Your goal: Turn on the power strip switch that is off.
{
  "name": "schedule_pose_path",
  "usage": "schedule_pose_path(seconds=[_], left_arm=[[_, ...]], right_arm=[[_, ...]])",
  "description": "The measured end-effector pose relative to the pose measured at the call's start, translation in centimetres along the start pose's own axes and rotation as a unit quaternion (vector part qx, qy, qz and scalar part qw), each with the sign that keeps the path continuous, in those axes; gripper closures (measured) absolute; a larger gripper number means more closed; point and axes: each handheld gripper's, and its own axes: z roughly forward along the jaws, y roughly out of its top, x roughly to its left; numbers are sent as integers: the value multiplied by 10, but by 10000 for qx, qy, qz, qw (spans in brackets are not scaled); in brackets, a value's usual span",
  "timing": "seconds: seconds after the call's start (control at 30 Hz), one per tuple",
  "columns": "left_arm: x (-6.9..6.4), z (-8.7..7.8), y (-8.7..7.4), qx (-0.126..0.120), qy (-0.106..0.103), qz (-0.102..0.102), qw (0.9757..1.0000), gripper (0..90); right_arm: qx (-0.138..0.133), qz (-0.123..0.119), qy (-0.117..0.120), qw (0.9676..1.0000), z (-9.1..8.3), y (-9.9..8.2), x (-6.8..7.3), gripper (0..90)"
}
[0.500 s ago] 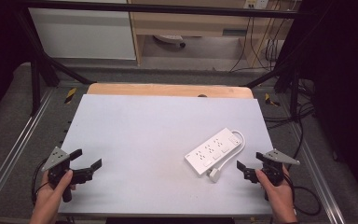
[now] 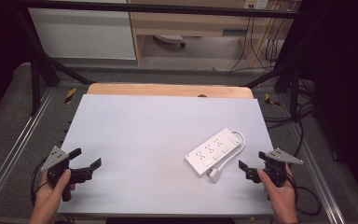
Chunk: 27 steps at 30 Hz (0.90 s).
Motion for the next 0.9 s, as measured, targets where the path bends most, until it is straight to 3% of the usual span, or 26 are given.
schedule_pose_path(seconds=[0.13,0.23,0.3,0.53,0.77,0.9], left_arm=[[0,1,0,54,36,-9,10000,64],[0,1,-1,103,80,2,9999,58],[0,1,-1,116,88,-1,9999,58],[0,2,-1,146,98,-1,9998,58],[-1,3,-2,219,29,-4,9998,60],[0,3,-2,201,10,-22,9998,60]], right_arm=[[-27,2,-26,10000,-4,4,2,46],[-52,24,-328,9994,-8,9,3,38],[-178,67,-402,9990,-13,12,2,41],[-202,69,-321,9993,-14,15,4,36],[-280,292,-168,9990,-21,18,5,34],[-416,278,-130,9987,-25,20,9,35]])
